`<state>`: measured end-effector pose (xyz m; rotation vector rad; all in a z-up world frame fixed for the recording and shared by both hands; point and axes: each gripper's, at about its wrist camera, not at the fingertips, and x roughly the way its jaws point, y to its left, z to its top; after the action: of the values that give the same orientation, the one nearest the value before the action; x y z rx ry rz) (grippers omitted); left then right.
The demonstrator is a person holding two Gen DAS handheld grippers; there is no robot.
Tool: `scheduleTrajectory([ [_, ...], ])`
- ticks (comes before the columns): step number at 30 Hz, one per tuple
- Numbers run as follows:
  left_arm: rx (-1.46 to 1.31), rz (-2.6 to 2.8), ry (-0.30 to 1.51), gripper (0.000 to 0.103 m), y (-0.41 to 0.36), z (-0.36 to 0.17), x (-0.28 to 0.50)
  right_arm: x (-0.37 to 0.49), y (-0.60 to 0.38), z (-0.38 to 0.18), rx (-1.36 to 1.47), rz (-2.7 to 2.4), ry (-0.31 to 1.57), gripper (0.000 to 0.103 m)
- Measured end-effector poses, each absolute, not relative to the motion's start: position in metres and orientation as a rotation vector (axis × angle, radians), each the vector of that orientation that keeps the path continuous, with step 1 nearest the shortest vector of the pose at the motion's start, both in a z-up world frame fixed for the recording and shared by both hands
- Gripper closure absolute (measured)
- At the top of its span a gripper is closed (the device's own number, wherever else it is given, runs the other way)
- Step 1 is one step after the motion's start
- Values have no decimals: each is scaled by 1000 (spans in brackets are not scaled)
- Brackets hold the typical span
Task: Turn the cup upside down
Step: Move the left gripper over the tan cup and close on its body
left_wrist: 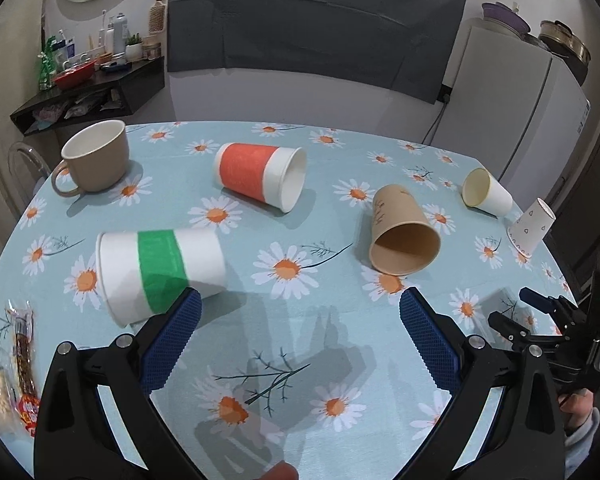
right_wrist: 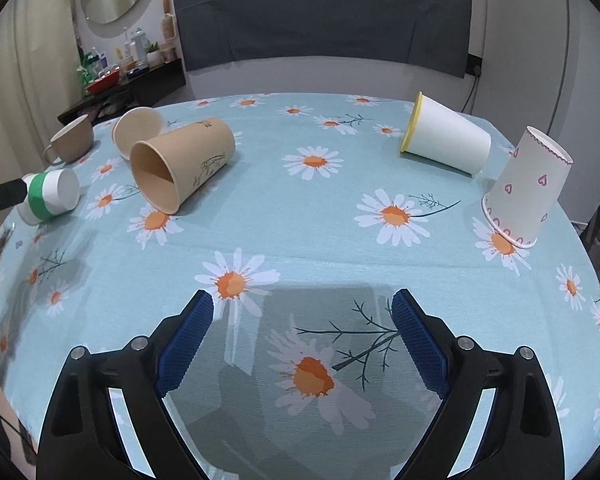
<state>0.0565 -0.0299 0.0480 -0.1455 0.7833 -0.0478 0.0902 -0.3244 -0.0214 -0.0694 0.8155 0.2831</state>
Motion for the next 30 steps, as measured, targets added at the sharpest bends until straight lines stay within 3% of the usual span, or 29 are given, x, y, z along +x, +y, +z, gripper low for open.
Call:
scheduleTrajectory([
  [14,-151,-80,1014,6,-86,67,162,104,-360,-25,25,306,833,15],
  [30,-46,-48,1391,6,-135,22,257,108,-368,-34,85,374,873,14],
])
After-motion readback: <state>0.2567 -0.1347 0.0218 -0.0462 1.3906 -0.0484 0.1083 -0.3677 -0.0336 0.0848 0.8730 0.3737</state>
